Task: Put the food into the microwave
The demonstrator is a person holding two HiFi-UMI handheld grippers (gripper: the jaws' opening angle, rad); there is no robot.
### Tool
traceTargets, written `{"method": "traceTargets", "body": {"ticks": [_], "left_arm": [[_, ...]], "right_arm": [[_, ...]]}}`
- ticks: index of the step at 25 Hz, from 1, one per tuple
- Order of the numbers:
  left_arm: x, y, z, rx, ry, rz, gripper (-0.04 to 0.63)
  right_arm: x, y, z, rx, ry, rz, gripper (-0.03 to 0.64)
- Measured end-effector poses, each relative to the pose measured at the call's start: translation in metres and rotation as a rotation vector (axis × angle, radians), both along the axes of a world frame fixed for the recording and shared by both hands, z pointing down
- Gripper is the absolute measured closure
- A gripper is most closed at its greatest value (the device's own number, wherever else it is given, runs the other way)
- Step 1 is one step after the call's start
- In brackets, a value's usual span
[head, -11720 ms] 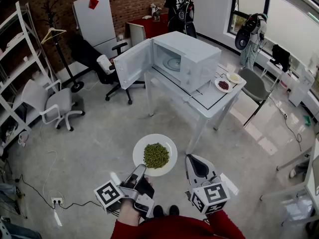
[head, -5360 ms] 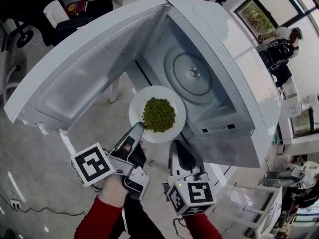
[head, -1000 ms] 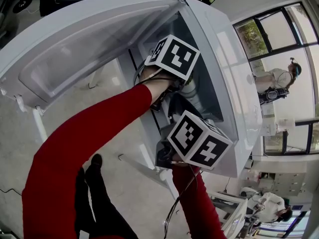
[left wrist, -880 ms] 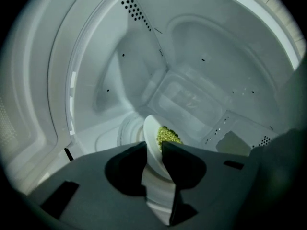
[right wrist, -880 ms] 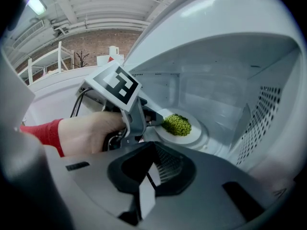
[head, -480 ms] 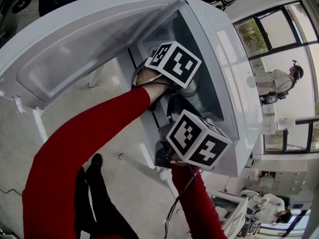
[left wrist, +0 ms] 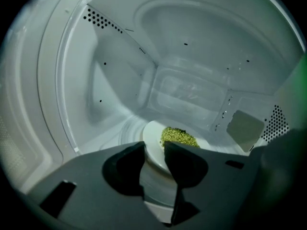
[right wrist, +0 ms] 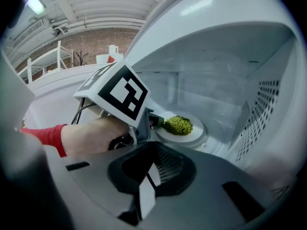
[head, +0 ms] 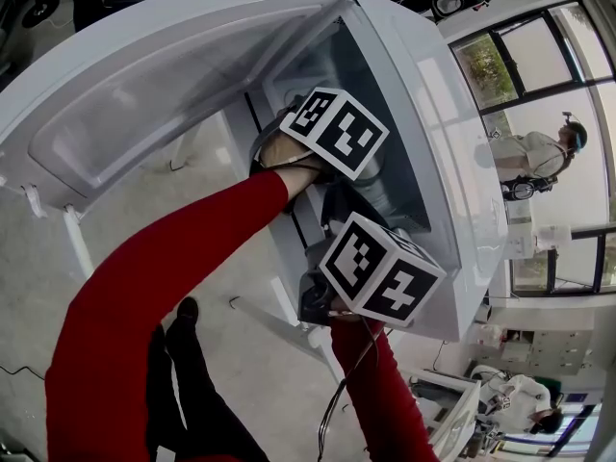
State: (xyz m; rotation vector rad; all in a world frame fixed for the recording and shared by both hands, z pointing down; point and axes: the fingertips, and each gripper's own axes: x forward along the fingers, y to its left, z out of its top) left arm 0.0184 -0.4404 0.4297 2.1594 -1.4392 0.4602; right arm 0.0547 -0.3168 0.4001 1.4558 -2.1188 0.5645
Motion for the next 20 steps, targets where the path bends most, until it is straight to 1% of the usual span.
{"method": "traceTargets", "body": {"ticks": [4, 8, 10, 13, 15, 16, 18, 19, 20], "left_arm": [[0.000, 0.001, 0.000, 0.010, 0.007, 0.006, 0.459], [0.001, 0.003, -0.001, -0.002, 0.053, 0.039, 0.462], [-0.003, 0.003, -0.005, 0.009, 0.065, 0.041, 0.491], [-0.013, 0.003, -0.022, 0.064, 0.062, 0.034, 0.537], [-0.021, 0.006, -0.034, 0.094, 0.078, 0.027, 0.562], [-0.027, 0.011, -0.038, 0.097, 0.085, 0.018, 0.574], [-0.040, 0.026, -0.038, 0.069, 0.088, -0.008, 0.583], [-0.043, 0.034, -0.039, 0.066, 0.100, -0.011, 0.584], [-0.044, 0.040, -0.042, 0.080, 0.122, -0.007, 0.584]], "right_arm": [[0.001, 0.001, 0.001, -0.003, -0.008, 0.002, 0.603], [0.000, 0.000, 0.001, 0.004, -0.012, 0.000, 0.603], [0.000, 0.000, 0.001, 0.009, -0.009, -0.001, 0.603], [-0.001, -0.001, -0.002, 0.028, -0.002, -0.009, 0.603], [-0.004, -0.001, -0.004, 0.038, -0.013, -0.019, 0.603], [-0.007, 0.000, -0.005, 0.041, -0.026, -0.025, 0.603], [-0.012, 0.004, -0.009, 0.051, -0.055, -0.040, 0.603], [-0.015, 0.006, -0.012, 0.058, -0.067, -0.050, 0.603], [-0.018, 0.009, -0.015, 0.065, -0.078, -0.060, 0.603]]}}
